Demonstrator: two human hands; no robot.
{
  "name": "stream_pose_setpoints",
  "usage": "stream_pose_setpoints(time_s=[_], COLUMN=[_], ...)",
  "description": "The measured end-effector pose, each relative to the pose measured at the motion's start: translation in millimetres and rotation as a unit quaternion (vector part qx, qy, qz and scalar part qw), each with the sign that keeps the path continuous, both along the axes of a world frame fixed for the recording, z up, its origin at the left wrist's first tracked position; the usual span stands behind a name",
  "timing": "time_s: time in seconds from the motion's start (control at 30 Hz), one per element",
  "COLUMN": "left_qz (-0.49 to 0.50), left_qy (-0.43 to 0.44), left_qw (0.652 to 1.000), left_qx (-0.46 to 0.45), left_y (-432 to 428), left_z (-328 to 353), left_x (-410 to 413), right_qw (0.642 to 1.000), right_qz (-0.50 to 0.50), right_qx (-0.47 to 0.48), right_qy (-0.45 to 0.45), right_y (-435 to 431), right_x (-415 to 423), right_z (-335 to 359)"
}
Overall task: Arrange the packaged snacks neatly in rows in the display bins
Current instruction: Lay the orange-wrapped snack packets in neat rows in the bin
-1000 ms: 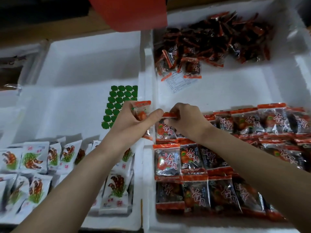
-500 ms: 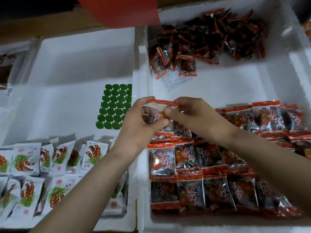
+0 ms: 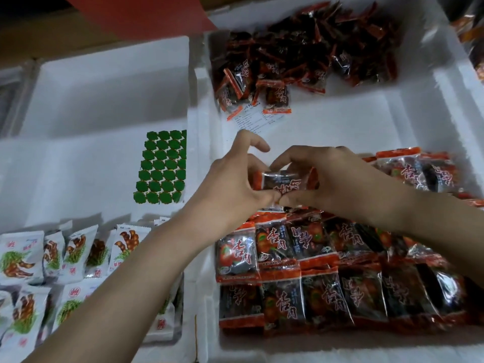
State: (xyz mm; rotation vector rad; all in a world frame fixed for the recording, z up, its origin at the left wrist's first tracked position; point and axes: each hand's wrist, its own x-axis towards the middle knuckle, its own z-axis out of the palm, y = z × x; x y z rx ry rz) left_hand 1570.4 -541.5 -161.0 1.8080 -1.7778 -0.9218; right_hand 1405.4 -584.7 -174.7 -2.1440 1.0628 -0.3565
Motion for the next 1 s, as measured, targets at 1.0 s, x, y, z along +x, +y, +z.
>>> stream_pose_setpoints(time_s=[1.0], left_qz=[-0.011], left_qy=[-0.202], left_qw=[0.979], left_qx=[0.003], left_y=[-2], left_z=[-49], left_x=[19], right_qw=[0.994], right_qz=[-0.058], right_qx=[0.023], right_qy=[0.092], right_y=[-6], right_x=[28], right_z=[-49])
